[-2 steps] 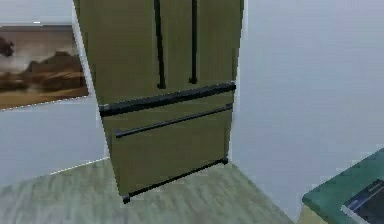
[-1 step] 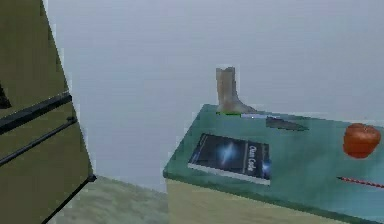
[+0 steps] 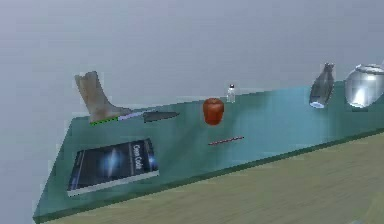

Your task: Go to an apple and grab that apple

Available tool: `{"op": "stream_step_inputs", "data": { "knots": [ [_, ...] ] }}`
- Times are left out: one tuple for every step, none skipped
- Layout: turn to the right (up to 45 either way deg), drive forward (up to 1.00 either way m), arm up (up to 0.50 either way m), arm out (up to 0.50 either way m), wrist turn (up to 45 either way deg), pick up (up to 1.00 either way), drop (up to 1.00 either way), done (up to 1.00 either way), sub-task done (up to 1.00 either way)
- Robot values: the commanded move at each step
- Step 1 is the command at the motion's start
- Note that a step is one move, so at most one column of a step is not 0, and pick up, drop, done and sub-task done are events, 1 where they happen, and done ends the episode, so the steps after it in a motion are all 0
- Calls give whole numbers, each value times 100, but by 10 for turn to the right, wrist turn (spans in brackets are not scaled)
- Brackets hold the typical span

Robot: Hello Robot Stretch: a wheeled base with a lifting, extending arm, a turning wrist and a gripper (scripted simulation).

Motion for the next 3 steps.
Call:
{"op": "stream_step_inputs", "data": {
  "knots": [
    [0,30,0,0,0,0,0,0,0],
    [-450,0,0,0,0,0,0,0,0],
    [-300,0,0,0,0,0,0,0,0]
  ]
}}
